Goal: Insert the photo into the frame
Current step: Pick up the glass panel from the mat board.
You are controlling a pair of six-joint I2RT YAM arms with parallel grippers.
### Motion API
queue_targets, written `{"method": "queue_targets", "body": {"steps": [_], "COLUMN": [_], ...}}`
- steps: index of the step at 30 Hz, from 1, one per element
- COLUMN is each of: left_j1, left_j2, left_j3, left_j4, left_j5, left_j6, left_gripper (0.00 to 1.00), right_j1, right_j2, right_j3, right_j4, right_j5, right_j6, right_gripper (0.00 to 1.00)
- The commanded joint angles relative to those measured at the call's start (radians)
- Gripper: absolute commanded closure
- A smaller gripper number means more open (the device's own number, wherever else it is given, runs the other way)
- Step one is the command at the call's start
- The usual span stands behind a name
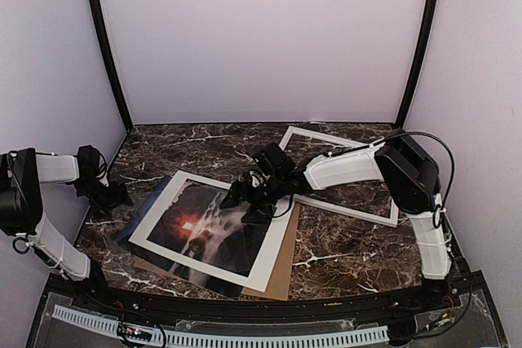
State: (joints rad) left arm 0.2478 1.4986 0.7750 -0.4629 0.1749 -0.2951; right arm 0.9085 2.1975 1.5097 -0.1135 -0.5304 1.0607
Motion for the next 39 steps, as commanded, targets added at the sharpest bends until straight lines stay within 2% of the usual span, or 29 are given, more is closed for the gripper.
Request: {"method": "queue_targets", "body": {"steps": [1,14,19,26,39], "left_j1": [-0.027,-0.089,-0.092,-0.094,-0.120], "left_j2": [0.022,0.011,-0.002,-0.018,-0.047], "left_j3": [-0.037,-0.046,-0.046,-0.045,-0.062], "left_j4": [-0.006,0.008,0.009,0.013,0.023], "left_j5": [0.103,0.158,0.154,0.159,0.172], "left_j6": [-0.010,-0.014,-0.016,-0.013,-0.043], "left_gripper": [0.12,0.15,0.15,0.15,0.18], "right_j1": [-0.011,0.009,-0.005,-0.052,-0.046], "right_j2": [0.005,-0.035,-0.075,-0.093,-0.121], "right_j3": [-0.039,-0.072,-0.049,-0.024,-0.087], "right_j4": [0.060,0.109,-0.054,-0.195,-0.229], "right_j5": [-0.019,-0.042,0.069,0.176,0.198], "right_j6": [0.058,0.088,-0.028,-0.147,-0.183], "right_gripper": [0.14,0.20,0.19,0.17,0.18]}}
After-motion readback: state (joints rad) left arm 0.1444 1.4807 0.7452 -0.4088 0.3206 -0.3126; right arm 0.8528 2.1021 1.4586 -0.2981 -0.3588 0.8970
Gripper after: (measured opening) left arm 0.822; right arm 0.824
